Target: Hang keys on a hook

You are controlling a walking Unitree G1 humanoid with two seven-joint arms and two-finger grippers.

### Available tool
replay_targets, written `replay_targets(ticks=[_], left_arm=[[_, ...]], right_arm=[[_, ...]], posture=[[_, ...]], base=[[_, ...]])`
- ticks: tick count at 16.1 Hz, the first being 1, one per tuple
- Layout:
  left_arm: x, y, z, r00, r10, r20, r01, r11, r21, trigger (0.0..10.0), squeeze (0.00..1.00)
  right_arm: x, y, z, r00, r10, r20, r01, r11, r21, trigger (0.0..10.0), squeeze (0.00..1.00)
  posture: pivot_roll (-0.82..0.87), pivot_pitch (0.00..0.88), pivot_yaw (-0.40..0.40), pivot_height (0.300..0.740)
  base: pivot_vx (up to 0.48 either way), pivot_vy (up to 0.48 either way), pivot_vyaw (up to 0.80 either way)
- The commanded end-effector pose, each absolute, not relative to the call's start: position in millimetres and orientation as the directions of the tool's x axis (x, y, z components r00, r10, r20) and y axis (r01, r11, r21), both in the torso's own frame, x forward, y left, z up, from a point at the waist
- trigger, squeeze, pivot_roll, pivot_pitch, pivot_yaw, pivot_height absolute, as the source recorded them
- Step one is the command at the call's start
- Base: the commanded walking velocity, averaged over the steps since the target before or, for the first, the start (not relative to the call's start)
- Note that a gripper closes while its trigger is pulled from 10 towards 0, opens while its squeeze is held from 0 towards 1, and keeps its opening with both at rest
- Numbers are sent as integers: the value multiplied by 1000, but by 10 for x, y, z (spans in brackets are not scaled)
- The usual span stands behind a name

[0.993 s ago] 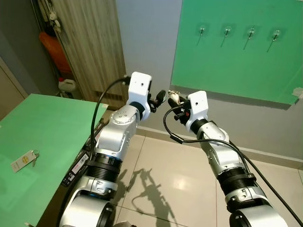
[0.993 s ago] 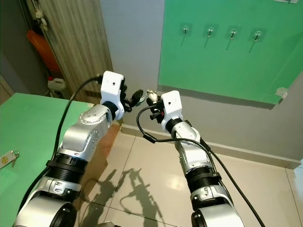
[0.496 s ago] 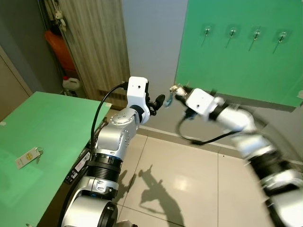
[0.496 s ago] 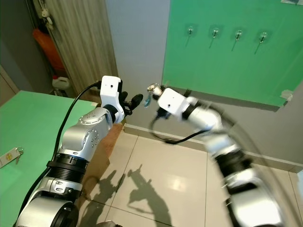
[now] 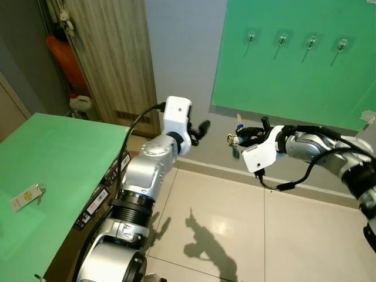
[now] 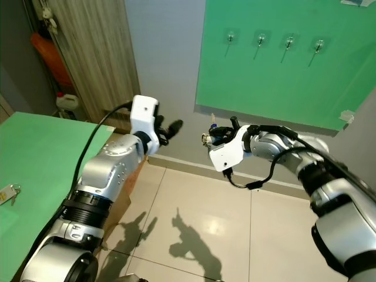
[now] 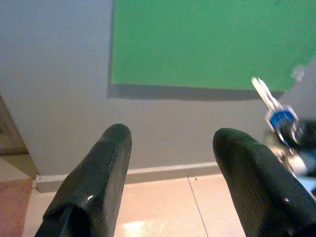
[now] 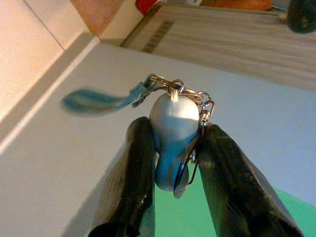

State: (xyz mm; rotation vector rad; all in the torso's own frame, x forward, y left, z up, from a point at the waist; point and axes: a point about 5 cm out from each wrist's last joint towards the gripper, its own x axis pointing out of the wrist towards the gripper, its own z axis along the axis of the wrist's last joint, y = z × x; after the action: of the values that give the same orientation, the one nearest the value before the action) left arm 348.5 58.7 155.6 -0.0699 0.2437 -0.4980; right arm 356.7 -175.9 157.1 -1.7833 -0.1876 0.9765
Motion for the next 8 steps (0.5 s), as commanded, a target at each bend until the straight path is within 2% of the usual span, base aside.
replay_targets(ticks=[1,4,6,8], left_arm=[[3448,589,1529,835,-499,-232,487,866,-110,10000,0],[3371,521,1475,772,-584,-253,573,811,-122,10000,0],[3325,489,1500,711,-663,-233,656,746,-119,10000,0],[3324,480,1487,712,-660,-238,654,748,-116,10000,0]], right_arm=[[3616,-1792,1661,678,537,-502,-267,-456,-849,0,0],[3704,-1772,1841,701,574,-423,-143,-468,-872,0,0],[3738,-1703,2070,679,658,-326,43,-479,-877,0,0],[3760,-1737,2130,690,658,-302,67,-473,-879,0,0]], posture=[[-39,0,1,740],[-42,0,4,740],[-47,0,6,740],[-49,0,1,740]], base=[[0,0,0],[0,0,0],[0,0,0],[0,0,0]])
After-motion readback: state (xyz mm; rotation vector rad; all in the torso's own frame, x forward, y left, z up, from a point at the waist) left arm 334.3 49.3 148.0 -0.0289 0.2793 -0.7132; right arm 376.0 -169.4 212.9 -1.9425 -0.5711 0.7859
